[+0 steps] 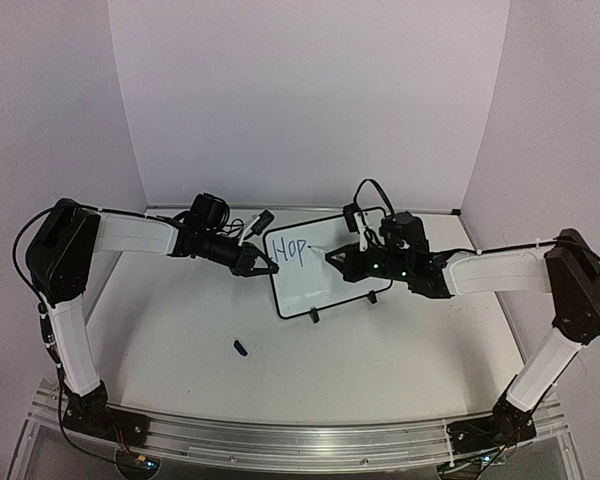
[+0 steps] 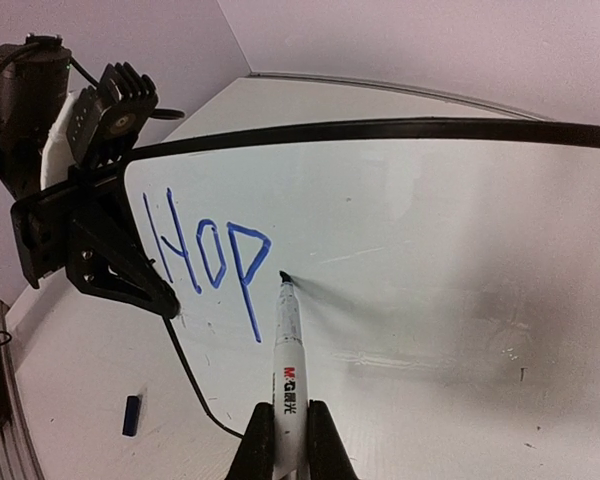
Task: Write a sentence on the whiteboard
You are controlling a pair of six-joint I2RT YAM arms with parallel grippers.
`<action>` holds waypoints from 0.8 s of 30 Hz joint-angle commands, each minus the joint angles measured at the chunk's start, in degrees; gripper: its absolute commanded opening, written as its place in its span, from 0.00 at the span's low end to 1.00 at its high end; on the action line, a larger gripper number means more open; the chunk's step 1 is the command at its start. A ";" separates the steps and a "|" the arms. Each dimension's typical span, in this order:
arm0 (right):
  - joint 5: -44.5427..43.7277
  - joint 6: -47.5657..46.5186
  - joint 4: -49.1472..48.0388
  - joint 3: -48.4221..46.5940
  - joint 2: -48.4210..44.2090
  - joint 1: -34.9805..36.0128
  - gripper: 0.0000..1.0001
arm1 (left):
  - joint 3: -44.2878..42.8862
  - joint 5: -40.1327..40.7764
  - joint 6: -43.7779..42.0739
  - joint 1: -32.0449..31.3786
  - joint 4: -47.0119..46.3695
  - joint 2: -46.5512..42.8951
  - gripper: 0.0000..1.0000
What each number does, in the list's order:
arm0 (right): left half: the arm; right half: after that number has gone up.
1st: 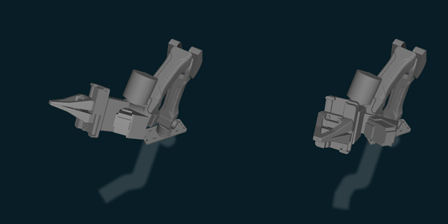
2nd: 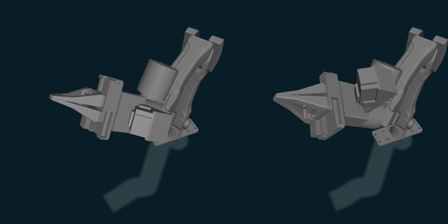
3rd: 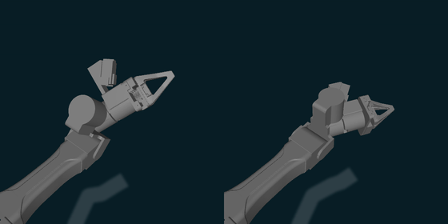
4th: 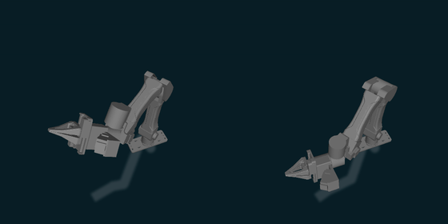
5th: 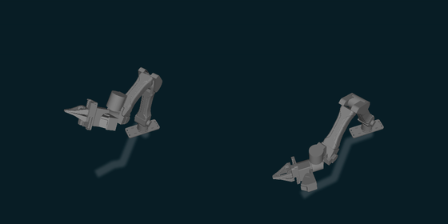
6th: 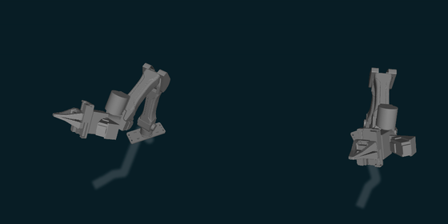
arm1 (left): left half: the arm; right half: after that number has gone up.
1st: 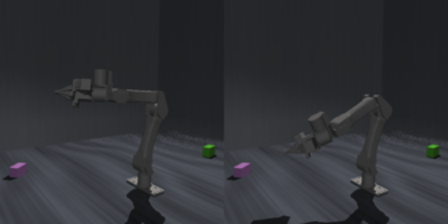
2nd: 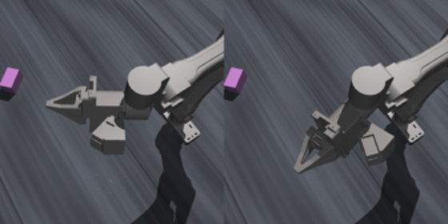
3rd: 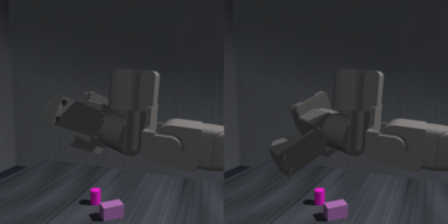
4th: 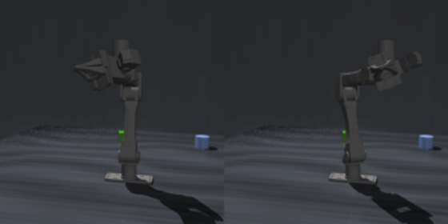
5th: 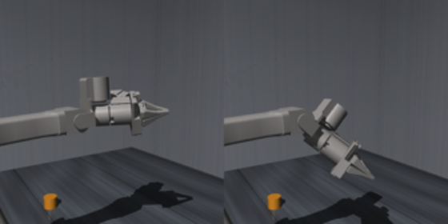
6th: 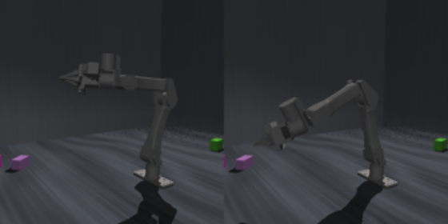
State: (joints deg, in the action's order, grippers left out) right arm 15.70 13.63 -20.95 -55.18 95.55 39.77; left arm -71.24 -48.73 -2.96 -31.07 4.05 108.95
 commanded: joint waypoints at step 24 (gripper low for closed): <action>-1.66 -1.32 -0.85 -2.83 -0.93 -1.54 0.00 | -1.62 -1.45 0.20 -0.66 2.98 1.43 0.00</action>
State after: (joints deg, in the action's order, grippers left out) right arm 13.45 12.99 -20.34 -55.16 93.65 38.68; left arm -71.24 -48.84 -2.98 -31.07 4.05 108.95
